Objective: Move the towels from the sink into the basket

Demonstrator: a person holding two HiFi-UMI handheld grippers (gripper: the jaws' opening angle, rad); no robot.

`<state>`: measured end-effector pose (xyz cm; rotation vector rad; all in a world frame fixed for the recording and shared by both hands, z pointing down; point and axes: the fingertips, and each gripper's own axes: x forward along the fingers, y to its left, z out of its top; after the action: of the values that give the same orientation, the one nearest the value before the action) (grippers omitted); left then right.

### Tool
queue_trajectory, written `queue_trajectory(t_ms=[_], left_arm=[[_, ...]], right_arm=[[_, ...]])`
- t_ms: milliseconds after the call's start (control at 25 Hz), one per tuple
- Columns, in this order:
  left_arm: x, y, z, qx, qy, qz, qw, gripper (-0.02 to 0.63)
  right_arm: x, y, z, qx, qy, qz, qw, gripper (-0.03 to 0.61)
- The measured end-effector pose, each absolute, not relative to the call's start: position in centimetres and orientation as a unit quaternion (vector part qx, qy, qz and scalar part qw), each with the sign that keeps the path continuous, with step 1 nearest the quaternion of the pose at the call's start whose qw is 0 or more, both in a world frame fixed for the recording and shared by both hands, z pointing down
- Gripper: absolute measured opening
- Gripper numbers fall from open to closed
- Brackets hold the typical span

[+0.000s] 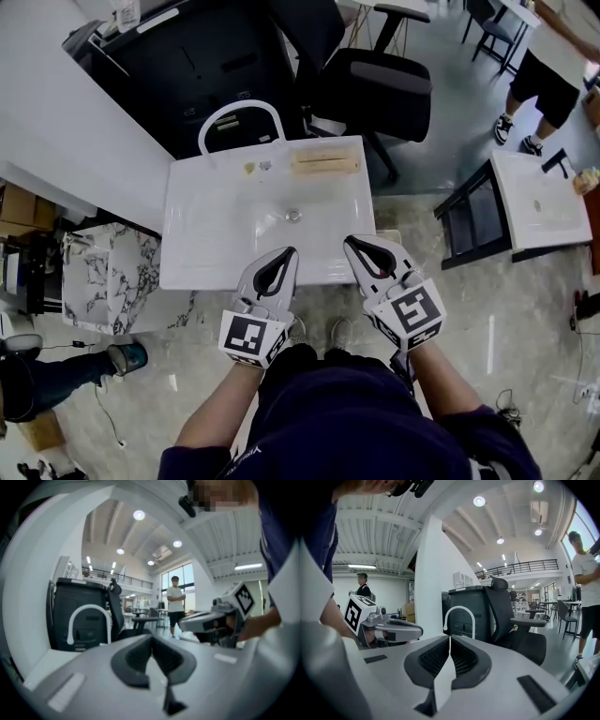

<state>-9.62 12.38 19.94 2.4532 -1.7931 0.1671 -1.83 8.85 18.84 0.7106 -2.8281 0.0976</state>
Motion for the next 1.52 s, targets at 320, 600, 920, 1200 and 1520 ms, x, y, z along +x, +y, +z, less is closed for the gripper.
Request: queue_trajectory(t_ms=[320,600,920,1200,1520], left_arm=[[-13.6,14.0,18.9,0.8,-0.598,0.048,0.037,0.008],[-19.1,15.4,18.3,0.809,-0.586,0.041,0.031,0.008],[-24.4,16.6,17.6,0.821,-0.57,0.033,0.021,0.008],[-26.8,17.2,17.3,0.826,-0.563,0.022,0.017,0.008],[-28.2,17.2,17.2,0.825,-0.564,0.016,0.02,0.008]], right_arm=[[-5.8,10.7,18.3,0.229,-0.966,0.024,0.114,0.015],[-11.0,12.7,17.6,0.25,-0.962,0.022,0.111,0.014],[-16.6,14.5,16.9,0.277,-0.955,0.021,0.103,0.012],[-19.1,15.3,16.4,0.287,-0.952,0.012,0.103,0.009],[-20.4,15.4,16.1,0.291,-0.95,0.007,0.109,0.009]])
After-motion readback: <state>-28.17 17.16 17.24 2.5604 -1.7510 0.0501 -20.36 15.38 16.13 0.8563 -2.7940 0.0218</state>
